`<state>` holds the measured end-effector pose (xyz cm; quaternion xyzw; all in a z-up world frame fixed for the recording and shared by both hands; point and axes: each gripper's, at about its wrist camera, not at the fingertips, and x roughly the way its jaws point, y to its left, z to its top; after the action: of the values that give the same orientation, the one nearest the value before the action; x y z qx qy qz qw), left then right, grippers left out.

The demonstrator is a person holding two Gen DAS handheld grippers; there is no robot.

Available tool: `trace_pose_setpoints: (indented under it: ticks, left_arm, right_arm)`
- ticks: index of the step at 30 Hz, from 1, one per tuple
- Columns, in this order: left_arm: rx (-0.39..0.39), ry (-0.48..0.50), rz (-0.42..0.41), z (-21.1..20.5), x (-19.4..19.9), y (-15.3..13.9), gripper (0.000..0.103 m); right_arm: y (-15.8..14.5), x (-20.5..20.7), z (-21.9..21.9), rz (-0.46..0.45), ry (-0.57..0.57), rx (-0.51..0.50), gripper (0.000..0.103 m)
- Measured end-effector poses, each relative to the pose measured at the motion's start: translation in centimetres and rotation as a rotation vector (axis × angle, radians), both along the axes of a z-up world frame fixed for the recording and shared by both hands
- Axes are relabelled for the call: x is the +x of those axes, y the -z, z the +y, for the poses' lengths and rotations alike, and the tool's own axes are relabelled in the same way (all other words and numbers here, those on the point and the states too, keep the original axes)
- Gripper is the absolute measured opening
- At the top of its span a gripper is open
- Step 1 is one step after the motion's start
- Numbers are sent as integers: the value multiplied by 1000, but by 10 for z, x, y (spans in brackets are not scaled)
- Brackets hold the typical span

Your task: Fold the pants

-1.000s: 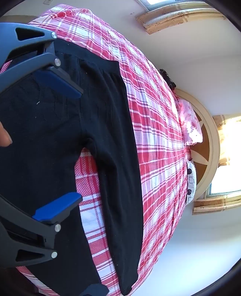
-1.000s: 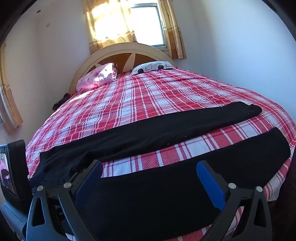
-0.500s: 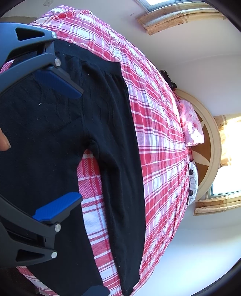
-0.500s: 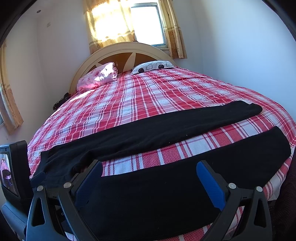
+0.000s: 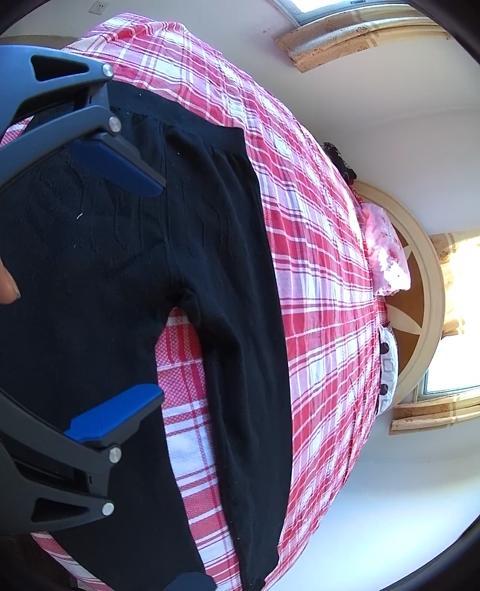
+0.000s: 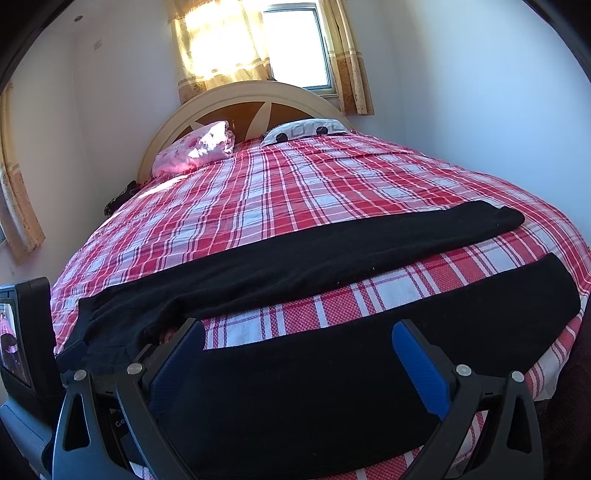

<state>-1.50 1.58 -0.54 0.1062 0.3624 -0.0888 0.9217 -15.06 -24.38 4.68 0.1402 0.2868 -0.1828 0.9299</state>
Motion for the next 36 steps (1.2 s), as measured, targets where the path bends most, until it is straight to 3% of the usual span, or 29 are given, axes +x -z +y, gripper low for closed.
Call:
trace_pose_setpoints:
  ticks: [9, 14, 18, 21, 27, 31, 36]
  left_arm:
    - [18, -30, 16, 28, 17, -1, 103]
    - [26, -119, 96, 63, 49, 1, 103]
    - [-23, -153, 159, 85, 76, 2, 103]
    - [-51, -190, 159, 93, 91, 2, 103]
    - [-50, -234, 212, 101, 123, 19, 103]
    - [-57, -248, 254, 104, 140, 33, 103]
    - [-79, -252, 288, 109, 152, 45, 103]
  right_arm:
    - [-7, 21, 1, 24, -81, -9, 102]
    - [-20, 74, 14, 35, -310, -33, 102]
    - [-14, 132, 29, 118, -535, -54, 102]
    - [-6, 179, 38, 160, -613, -66, 100]
    - [20, 273, 49, 248, -745, -98, 84]
    - [48, 310, 58, 356, -814, -154, 74]
    - [75, 331, 65, 419, -859, -225, 73]
